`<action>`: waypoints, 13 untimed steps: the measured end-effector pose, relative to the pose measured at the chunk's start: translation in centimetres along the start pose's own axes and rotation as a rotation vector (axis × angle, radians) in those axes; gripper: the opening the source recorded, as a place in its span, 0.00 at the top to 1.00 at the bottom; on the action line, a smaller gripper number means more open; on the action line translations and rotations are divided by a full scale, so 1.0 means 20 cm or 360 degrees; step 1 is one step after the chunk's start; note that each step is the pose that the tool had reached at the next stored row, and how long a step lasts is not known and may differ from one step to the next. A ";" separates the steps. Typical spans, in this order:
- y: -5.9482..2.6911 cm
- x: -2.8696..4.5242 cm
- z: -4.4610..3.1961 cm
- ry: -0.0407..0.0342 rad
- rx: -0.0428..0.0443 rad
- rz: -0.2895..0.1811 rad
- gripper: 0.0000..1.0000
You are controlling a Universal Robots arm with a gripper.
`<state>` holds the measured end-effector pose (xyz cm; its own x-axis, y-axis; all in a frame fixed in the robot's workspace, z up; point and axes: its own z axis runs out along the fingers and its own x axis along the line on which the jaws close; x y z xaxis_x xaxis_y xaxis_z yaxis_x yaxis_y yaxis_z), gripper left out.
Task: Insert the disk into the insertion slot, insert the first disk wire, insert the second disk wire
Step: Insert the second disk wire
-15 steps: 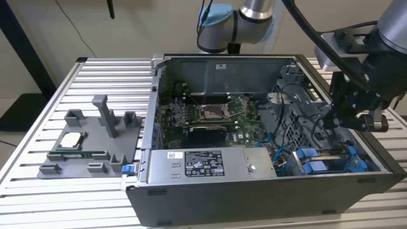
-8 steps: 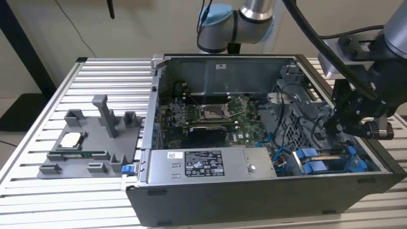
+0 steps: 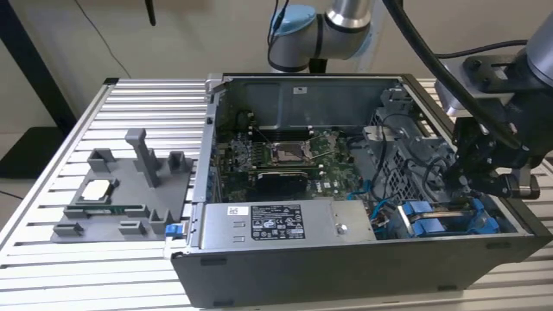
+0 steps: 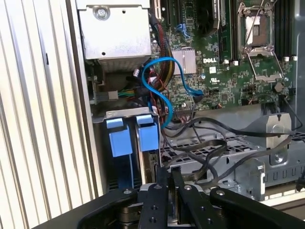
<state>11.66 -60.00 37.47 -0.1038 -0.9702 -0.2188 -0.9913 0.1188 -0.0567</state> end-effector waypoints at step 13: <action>0.018 0.019 0.066 -0.0006 0.0017 -0.0037 0.84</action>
<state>11.37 -60.04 36.09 -0.0803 -0.9719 -0.2212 -0.9925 0.0984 -0.0719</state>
